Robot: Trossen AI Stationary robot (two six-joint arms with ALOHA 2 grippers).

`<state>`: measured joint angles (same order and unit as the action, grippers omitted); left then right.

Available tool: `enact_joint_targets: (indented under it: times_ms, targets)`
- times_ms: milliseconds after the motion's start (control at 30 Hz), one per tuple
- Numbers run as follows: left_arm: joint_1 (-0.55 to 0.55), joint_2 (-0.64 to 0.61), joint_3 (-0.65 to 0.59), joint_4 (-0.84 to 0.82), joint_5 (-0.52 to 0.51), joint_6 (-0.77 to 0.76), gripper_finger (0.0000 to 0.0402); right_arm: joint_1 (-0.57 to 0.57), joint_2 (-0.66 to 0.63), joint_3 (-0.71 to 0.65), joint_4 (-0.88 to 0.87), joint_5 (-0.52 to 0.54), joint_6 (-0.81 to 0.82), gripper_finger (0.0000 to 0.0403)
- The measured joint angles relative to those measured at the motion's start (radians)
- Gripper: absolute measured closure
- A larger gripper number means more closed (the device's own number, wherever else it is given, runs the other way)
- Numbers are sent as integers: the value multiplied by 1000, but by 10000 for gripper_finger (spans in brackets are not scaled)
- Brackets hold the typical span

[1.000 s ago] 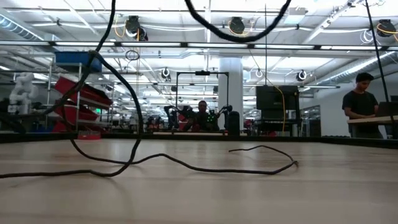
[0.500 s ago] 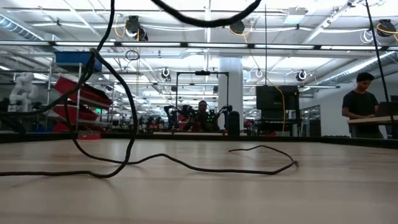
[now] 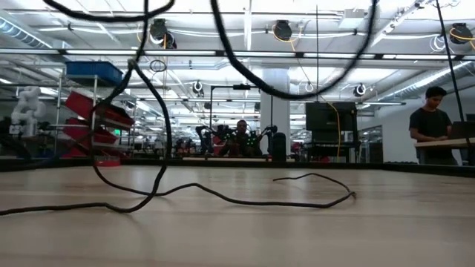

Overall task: Coil cords
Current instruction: Coil the black wire on the spool

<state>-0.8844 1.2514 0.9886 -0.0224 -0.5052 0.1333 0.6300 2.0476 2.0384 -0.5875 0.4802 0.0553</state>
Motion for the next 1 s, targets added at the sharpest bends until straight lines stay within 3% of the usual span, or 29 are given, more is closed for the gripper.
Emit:
enact_joint_targets:
  times_ms: [100,367,467,633,733,933,1000]
  targets:
    - [-20,-3,0,42,-3,39,398,0,0,0,-57,-44,12,402]
    - [-79,-32,1,69,-91,88,398,15,0,-18,-154,-44,84,383]
    - [-98,-43,1,69,-127,90,398,18,-1,-101,-40,-41,122,376]
    - [-113,-46,1,77,-153,93,398,13,1,-337,373,-86,88,365]
    - [-114,-45,1,104,-153,93,398,-22,2,-397,529,-184,84,358]
    - [-114,-45,1,176,-152,138,398,-86,1,-446,730,-536,108,323]
    - [-114,-45,1,197,-152,138,398,-86,0,-445,774,-573,87,310]
